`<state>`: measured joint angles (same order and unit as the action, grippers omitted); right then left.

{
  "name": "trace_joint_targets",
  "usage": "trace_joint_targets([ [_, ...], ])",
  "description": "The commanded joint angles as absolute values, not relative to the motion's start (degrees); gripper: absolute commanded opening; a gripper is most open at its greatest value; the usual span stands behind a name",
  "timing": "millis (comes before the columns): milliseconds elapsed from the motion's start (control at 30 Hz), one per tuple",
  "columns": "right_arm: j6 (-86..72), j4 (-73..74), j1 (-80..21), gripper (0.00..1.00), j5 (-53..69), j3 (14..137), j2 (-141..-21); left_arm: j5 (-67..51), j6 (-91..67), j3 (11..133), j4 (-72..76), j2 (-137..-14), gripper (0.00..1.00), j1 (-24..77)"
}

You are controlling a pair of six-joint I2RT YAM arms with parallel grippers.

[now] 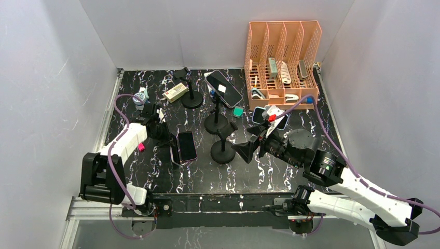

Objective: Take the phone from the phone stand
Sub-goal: Place the phone at the center of the board.

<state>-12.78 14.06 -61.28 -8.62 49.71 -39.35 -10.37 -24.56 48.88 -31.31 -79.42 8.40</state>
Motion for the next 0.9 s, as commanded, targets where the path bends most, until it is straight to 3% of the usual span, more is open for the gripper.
trace_joint_targets([
  [0, -13.0, 13.5, -61.6, 0.99, -8.2, 49.6, -38.7, -10.7, -24.2, 50.2, -30.8, -81.1, 0.0, 7.4],
  [633, -12.6, 14.4, -61.6, 0.99, -9.1, 49.4, -38.5, -9.2, -23.2, 50.9, -28.3, -85.9, 0.0, 5.7],
  [867, -12.7, 14.5, -61.6, 0.99, -9.1, 49.3, -38.6, -8.1, -22.9, 49.9, -28.1, -86.0, 0.12, 5.6],
])
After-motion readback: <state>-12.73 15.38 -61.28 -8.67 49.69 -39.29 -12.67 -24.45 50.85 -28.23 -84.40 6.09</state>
